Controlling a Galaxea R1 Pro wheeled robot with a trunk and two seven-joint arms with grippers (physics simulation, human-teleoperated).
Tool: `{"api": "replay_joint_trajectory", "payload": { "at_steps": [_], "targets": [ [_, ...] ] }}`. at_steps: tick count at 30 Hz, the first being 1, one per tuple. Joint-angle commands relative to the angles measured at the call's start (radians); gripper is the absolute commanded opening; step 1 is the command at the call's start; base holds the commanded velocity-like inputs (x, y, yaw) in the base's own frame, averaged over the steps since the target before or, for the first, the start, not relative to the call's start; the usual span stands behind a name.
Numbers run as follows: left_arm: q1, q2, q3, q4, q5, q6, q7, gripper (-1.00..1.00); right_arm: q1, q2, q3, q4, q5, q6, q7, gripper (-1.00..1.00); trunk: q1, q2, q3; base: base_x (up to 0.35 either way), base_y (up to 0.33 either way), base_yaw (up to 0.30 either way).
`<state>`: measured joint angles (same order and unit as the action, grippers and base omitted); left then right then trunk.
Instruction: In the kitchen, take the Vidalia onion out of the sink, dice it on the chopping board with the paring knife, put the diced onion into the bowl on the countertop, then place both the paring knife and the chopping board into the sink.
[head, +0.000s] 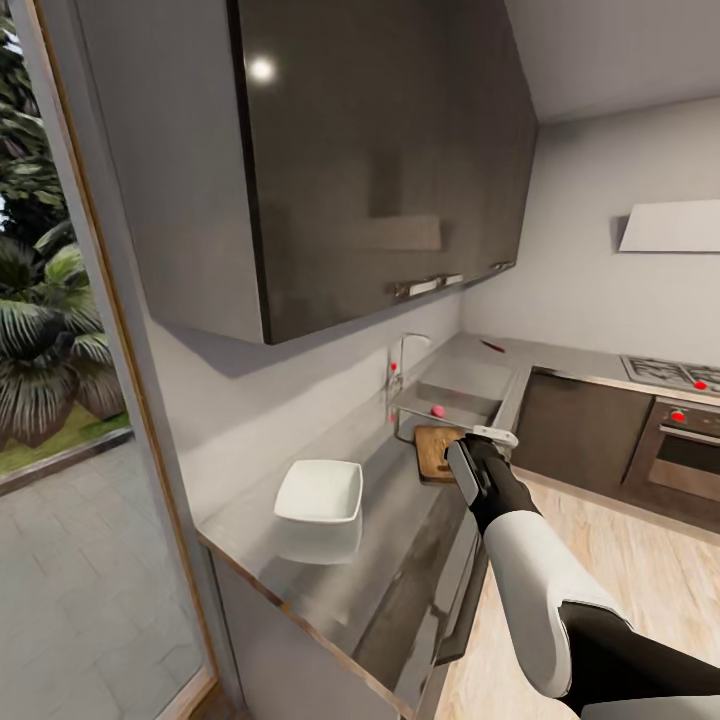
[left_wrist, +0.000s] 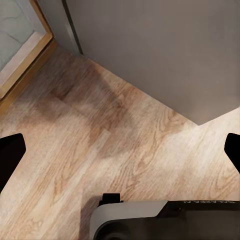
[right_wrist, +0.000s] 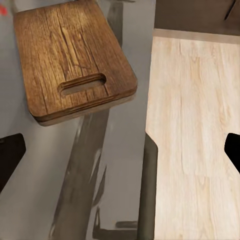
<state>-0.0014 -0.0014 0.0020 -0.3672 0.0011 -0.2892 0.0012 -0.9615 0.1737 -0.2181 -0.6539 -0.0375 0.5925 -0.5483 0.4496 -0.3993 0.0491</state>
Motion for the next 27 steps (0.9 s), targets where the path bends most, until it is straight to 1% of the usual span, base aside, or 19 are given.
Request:
{"api": "replay_joint_trajectory", "payload": {
  "at_steps": [1, 8, 18, 21, 27],
  "targets": [
    [0.0, 0.0, 0.0, 0.001, 0.0, -0.003, 0.0, 1.0, 0.0, 0.001, -0.002, -0.001, -0.004, 0.003, -0.004, 1.0, 0.0, -0.001, 0.0, 0.014, 0.004, 0.0],
    [0.0, 0.0, 0.0, 0.001, 0.0, -0.003, -0.001, 1.0, 0.0, 0.001, -0.003, -0.001, -0.003, 0.003, -0.003, 1.0, 0.0, -0.001, 0.0, 0.004, 0.033, 0.0],
    [0.0, 0.0, 0.001, 0.001, 0.001, -0.002, -0.001, 1.0, 0.0, 0.001, -0.003, -0.001, -0.002, 0.003, -0.002, 1.0, 0.0, -0.001, 0.0, 0.024, 0.199, -0.018],
    [0.0, 0.0, 0.0, 0.001, 0.001, -0.003, -0.001, 1.0, 0.0, 0.001, -0.004, -0.001, -0.002, 0.003, -0.003, 1.0, 0.0, -0.001, 0.0, 0.01, 0.038, -0.127],
    [0.0, 0.0, 0.0, 0.001, 0.002, -0.003, -0.001, 1.0, 0.0, 0.001, -0.005, -0.002, -0.001, 0.003, -0.004, 1.0, 0.0, -0.001, -0.001, 0.002, 0.007, -0.026]
  ]
}}
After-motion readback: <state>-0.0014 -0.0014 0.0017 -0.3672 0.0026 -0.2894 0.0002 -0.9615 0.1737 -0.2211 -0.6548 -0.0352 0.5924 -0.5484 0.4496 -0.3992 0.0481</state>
